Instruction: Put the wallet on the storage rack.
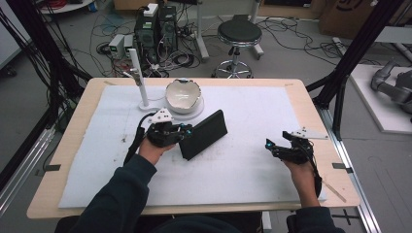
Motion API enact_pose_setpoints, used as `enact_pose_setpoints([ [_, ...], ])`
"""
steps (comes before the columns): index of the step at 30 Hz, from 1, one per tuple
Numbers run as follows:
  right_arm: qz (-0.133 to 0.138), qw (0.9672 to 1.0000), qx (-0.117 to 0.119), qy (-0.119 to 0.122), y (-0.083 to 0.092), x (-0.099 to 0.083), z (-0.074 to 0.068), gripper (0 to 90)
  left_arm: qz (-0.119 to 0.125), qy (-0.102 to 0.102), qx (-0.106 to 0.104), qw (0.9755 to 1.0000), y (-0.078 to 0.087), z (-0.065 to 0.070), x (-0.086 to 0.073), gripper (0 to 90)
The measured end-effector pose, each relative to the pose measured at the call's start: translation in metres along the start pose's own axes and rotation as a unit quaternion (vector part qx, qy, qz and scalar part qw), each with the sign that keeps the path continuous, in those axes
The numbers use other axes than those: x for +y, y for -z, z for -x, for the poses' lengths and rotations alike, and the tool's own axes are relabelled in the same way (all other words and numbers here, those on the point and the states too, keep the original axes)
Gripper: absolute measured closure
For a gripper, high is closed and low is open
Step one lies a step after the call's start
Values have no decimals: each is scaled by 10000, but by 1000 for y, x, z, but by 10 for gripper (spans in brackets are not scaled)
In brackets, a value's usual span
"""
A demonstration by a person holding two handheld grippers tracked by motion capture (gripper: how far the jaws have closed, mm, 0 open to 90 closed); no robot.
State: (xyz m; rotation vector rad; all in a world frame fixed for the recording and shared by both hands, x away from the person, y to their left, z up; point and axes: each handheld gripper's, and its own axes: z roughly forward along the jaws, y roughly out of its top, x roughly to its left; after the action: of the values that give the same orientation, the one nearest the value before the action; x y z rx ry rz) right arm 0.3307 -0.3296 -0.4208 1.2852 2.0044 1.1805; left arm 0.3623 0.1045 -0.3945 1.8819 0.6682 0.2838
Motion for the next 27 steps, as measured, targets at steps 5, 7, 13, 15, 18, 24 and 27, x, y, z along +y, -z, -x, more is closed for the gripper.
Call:
enact_pose_setpoints([
  [5,3,10000,-13,6,0,0,0,215,132,-118,-77,9998,-2,8,-10,804],
  [7,-13,10000,-2,-8,0,0,0,215,177,-97,-164,9997,-3,9,-11,793],
  [13,-14,10000,0,0,1,0,-1,215,312,276,-473,9980,-10,6,-16,557],
  [15,-7,10000,-8,14,1,0,0,215,56,286,-415,9987,-17,5,-19,530],
  [18,-9,10000,-8,5,1,0,0,215,-219,290,-378,9986,-28,6,-25,497],
  [24,1,10000,-18,-8,1,-1,1,215,-634,294,-365,9969,-38,7,-32,496],
  [27,13,10000,-19,-10,2,-1,1,215,-607,428,-339,9967,-35,6,-32,532],
])
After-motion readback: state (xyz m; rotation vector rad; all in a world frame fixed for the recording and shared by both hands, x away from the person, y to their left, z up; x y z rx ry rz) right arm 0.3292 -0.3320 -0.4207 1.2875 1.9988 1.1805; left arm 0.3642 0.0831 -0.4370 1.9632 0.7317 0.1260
